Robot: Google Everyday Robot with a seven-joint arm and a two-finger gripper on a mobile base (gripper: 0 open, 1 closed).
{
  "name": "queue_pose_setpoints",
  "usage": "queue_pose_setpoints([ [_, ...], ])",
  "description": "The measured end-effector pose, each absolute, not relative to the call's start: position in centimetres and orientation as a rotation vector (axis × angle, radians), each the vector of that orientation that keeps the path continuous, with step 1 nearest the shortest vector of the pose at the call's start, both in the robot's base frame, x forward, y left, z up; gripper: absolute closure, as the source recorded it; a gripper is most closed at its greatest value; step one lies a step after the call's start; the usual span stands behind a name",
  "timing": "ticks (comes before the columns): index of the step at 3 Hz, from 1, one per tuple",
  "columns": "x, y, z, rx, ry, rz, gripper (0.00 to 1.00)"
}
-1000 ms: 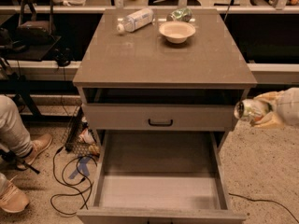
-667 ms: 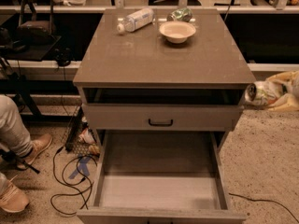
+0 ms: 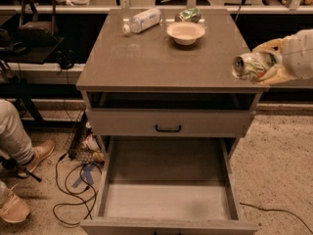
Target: Pick 7up can from middle drawer and place on counter
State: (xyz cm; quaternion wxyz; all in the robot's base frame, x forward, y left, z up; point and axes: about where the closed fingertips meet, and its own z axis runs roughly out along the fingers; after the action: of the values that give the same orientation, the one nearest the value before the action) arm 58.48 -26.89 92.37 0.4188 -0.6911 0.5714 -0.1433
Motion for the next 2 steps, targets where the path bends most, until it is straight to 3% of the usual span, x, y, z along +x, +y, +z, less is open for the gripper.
queue_pose_setpoints([
  [2, 65.6, -21.7, 94.4, -1.779, 1.396, -0.361, 1.00],
])
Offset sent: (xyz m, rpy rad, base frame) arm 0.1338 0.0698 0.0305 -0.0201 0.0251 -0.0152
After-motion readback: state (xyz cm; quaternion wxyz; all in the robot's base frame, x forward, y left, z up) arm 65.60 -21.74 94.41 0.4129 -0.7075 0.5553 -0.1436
